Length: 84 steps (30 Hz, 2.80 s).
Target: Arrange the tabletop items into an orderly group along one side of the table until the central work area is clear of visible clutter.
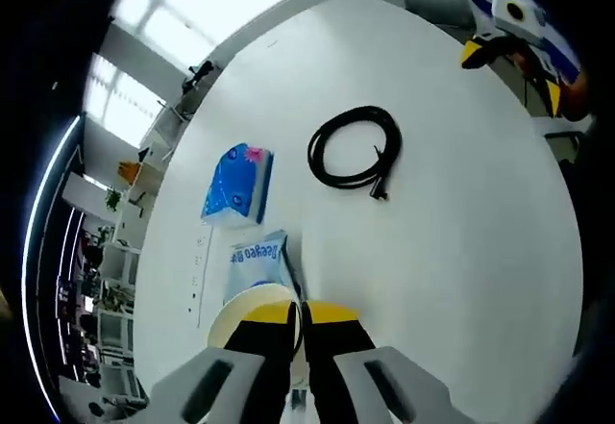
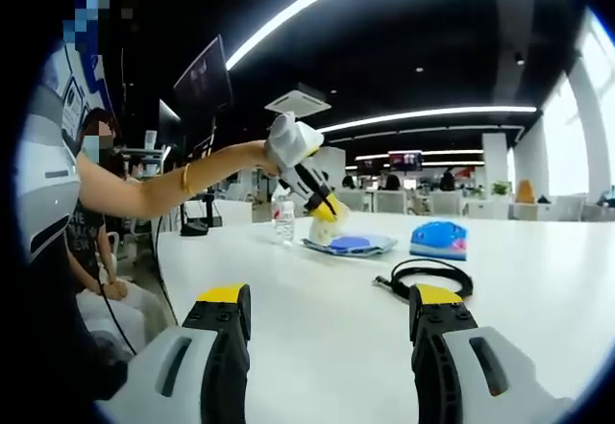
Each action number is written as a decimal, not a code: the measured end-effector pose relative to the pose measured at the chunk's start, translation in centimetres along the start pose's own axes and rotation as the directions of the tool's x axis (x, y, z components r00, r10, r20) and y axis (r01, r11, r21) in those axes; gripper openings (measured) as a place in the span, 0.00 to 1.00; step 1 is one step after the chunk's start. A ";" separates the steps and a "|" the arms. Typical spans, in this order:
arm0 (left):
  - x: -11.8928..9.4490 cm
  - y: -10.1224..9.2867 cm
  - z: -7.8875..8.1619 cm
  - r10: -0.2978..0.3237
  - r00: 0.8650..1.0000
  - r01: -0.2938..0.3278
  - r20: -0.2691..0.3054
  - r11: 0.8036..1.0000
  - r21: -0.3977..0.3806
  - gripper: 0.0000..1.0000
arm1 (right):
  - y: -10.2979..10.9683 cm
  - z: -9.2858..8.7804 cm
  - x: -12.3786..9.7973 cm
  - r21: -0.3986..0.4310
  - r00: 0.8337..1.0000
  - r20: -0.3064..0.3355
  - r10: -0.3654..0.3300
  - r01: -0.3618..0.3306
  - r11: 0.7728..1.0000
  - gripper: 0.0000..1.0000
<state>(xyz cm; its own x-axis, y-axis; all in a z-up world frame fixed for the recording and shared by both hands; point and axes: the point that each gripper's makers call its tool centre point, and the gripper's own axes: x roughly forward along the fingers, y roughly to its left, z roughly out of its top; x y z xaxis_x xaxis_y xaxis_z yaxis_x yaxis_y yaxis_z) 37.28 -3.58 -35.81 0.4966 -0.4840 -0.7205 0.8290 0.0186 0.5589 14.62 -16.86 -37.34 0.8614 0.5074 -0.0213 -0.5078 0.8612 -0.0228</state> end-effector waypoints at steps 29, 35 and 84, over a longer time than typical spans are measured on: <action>-3.7 1.5 -6.5 0.161 0.986 -0.143 0.046 0.952 -0.272 0.02 | 2.1 -0.2 2.3 -0.005 0.997 -0.016 0.079 -0.079 0.997 0.64; -4.8 1.4 -7.7 0.208 0.976 -0.180 0.057 0.932 -0.314 0.02 | 2.7 -0.2 3.0 -0.003 0.995 -0.019 0.097 -0.097 0.995 0.64; -4.2 -1.2 -11.3 0.261 0.962 -0.203 0.079 0.880 -0.429 0.16 | 4.8 -0.3 4.7 -0.022 0.989 -0.051 0.138 -0.139 0.990 0.64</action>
<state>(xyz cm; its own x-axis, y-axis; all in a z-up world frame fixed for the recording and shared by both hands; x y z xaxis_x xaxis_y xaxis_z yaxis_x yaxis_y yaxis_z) 37.12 8.33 -38.15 0.6738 -0.5297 -0.5151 0.7388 0.4904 0.4621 16.23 -10.35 -37.86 0.7817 0.6191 -0.0749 -0.6228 0.7813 -0.0416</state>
